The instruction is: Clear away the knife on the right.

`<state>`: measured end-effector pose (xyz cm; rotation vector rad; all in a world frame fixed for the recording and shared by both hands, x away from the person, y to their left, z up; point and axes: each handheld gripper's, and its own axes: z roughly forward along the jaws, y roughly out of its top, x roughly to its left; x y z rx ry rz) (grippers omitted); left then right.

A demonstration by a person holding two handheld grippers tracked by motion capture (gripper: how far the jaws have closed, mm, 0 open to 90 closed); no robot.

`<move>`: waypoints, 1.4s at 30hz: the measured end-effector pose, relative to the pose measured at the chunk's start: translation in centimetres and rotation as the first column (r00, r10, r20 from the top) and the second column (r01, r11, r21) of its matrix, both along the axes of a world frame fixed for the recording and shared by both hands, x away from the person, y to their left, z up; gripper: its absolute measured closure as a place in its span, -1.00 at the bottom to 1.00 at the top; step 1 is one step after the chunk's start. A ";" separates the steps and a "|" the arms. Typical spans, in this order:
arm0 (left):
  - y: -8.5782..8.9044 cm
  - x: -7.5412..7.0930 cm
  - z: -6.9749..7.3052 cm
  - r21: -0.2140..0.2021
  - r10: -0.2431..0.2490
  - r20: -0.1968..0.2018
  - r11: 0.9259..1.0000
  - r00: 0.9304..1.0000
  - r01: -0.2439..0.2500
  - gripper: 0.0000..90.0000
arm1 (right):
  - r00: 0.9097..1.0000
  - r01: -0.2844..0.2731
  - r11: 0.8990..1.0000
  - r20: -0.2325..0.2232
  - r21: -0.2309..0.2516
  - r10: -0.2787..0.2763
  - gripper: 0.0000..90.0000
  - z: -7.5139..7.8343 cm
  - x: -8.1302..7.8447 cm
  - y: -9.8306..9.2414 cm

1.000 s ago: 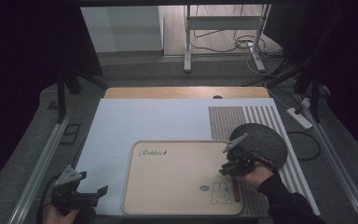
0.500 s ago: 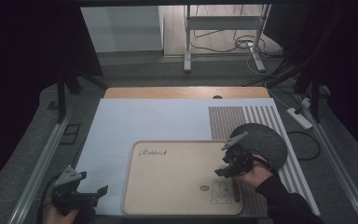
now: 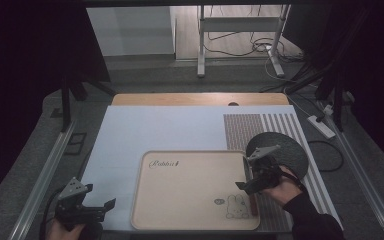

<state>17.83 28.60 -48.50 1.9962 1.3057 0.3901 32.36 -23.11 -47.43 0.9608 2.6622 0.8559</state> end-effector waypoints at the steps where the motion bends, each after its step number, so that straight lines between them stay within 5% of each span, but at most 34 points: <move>1: 0.0 0.0 0.0 0.000 0.000 0.000 1.000 1.000 0.000 -0.94 | 1.000 0.011 1.000 0.010 0.012 -0.012 -1.00 0.1 -0.1 -0.3; 15: 0.0 0.0 0.0 -0.001 0.001 -0.001 1.000 1.000 -0.001 -0.94 | 0.994 0.102 0.993 0.040 0.060 -0.105 -1.00 0.4 -2.0 -3.2; 27: 0.0 0.0 0.0 -0.004 0.002 -0.002 1.000 1.000 -0.002 -0.95 | 0.979 0.183 0.981 0.083 0.064 -0.188 -1.00 0.5 -3.8 -5.3; 42: 0.2 0.0 0.0 -0.019 0.001 0.000 1.000 1.000 -0.001 -0.96 | 0.967 0.239 0.967 0.064 0.091 -0.245 -1.00 0.7 -6.2 -7.5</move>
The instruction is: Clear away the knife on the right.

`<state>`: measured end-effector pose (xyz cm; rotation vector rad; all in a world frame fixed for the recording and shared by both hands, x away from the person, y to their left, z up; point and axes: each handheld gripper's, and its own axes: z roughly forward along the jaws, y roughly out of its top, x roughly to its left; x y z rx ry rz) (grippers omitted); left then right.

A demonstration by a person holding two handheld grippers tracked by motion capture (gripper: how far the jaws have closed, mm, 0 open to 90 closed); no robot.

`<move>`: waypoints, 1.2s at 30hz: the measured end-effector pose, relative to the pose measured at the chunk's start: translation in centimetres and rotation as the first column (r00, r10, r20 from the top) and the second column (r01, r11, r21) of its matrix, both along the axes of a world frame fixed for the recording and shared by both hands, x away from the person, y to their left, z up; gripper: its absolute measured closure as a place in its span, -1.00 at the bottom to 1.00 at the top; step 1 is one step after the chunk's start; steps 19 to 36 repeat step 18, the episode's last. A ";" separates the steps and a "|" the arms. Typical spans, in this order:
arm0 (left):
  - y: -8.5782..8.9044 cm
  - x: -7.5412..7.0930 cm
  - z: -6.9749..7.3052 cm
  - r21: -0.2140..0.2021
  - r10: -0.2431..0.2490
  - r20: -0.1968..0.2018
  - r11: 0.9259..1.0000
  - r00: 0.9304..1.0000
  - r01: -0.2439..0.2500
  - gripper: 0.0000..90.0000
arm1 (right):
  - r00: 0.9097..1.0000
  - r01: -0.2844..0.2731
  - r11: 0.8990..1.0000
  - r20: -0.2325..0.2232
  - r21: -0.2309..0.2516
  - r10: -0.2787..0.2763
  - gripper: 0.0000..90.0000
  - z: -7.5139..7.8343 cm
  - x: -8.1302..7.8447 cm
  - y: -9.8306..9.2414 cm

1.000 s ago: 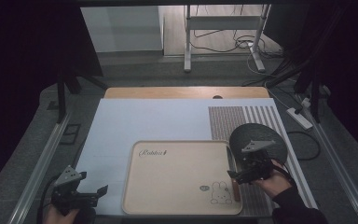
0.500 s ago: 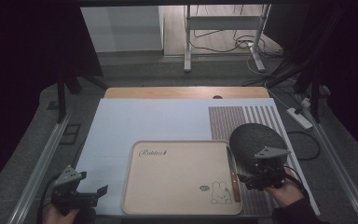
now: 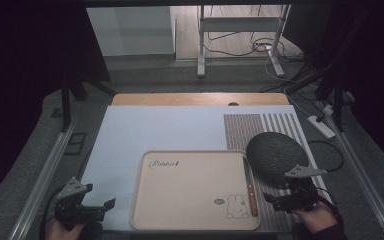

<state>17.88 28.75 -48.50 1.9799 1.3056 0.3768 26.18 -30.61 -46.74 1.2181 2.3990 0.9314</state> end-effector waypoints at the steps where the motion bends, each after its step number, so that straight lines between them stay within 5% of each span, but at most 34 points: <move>1: 0.0 0.0 0.0 -0.002 0.001 -0.001 1.000 1.000 -0.001 -0.96 | 1.000 0.005 1.000 0.002 0.005 -0.005 -1.00 0.0 -0.1 -0.1; 14: 0.1 0.1 0.0 -0.007 -0.001 -0.001 1.000 1.000 0.001 -0.96 | 0.999 0.040 0.999 0.000 -0.015 -0.040 -1.00 0.3 -1.5 -1.0; 36: 0.0 0.1 0.0 -0.007 -0.001 -0.003 1.000 1.000 0.001 -0.96 | 0.999 0.045 0.999 -0.011 -0.019 -0.045 -1.00 0.3 -1.5 -1.2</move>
